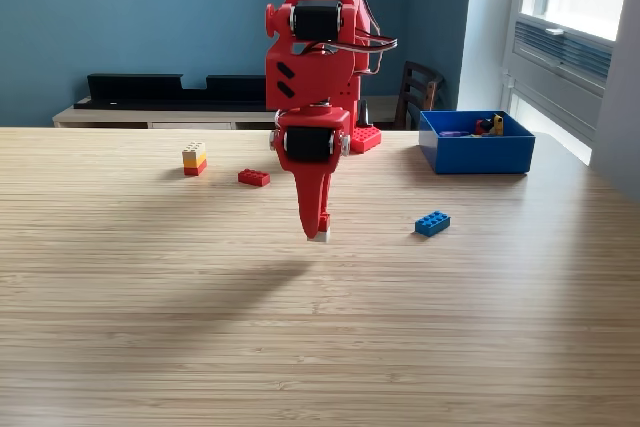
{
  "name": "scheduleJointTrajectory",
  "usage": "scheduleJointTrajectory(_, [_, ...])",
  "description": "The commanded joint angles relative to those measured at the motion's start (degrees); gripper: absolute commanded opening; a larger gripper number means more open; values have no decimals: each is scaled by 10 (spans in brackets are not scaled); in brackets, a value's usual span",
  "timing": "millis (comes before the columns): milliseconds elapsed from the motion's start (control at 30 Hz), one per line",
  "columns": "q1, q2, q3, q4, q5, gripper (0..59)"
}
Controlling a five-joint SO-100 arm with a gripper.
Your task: Grasp a lego block and put it in the bin.
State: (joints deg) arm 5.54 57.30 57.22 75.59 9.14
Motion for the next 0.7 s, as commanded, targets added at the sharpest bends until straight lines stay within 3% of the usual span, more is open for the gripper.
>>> scheduleJointTrajectory(33, [-28,28,-43,54,15,0])
scheduleJointTrajectory(167, [-66,68,-72,129,34,0])
scheduleJointTrajectory(467, [-208,272,67,156,62,0])
scheduleJointTrajectory(700, [-388,374,166,171,105,0])
